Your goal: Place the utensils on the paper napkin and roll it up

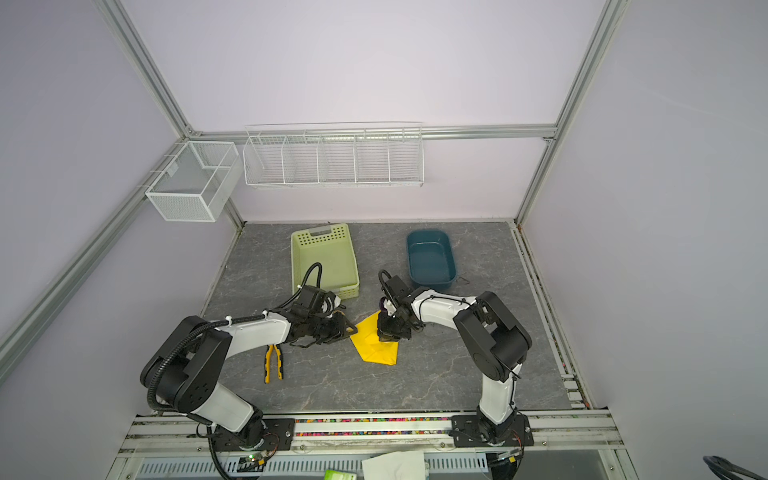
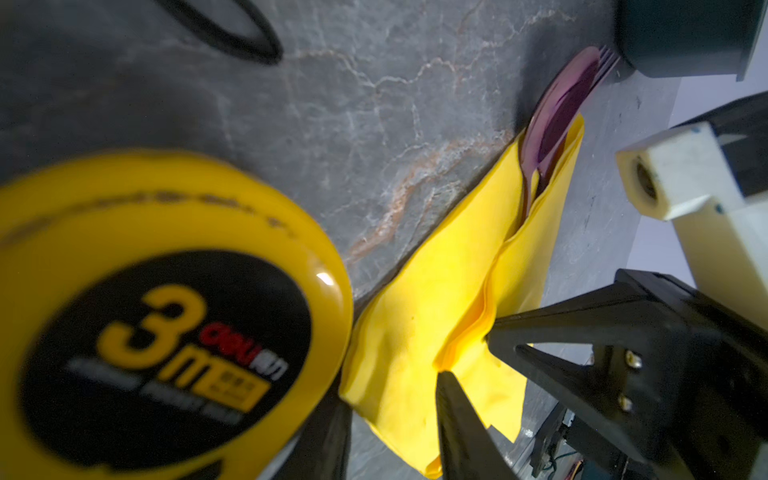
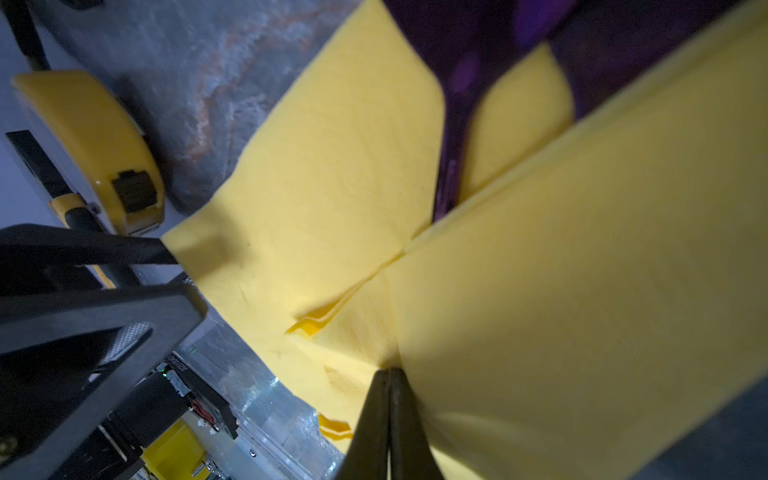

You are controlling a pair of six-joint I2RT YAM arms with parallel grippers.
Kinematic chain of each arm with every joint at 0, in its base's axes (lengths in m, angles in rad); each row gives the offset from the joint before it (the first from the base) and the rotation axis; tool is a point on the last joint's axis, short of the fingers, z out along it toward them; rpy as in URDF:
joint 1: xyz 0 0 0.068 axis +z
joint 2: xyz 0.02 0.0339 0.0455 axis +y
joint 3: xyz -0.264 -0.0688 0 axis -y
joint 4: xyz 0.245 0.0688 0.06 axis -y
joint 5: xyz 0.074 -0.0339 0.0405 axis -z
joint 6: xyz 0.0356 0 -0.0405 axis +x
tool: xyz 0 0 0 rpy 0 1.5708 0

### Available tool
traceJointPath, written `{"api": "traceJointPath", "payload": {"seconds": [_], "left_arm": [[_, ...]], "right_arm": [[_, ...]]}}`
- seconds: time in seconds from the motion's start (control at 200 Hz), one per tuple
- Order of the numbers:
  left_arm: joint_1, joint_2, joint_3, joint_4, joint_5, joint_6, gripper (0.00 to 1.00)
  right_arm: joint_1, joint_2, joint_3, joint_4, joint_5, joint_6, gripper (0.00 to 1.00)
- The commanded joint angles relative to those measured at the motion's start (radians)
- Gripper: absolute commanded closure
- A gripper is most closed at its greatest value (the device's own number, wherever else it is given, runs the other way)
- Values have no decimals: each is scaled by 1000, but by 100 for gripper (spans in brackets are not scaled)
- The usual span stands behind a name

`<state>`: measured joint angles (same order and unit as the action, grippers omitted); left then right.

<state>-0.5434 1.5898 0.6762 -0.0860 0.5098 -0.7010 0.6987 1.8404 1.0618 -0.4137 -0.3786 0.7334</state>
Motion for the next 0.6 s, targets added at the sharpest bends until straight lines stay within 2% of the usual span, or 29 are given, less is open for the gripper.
{"api": "traceJointPath", "payload": {"seconds": [0.0, 0.44, 0.595], "left_arm": [[2, 11, 29, -2, 8, 22, 67], [3, 22, 78, -33, 5, 60, 77], [3, 23, 93, -50, 12, 73, 86]], "right_arm": [[12, 29, -14, -53, 32, 9, 93], [18, 29, -6, -60, 30, 6, 93], [18, 31, -3, -63, 31, 4, 93]]}}
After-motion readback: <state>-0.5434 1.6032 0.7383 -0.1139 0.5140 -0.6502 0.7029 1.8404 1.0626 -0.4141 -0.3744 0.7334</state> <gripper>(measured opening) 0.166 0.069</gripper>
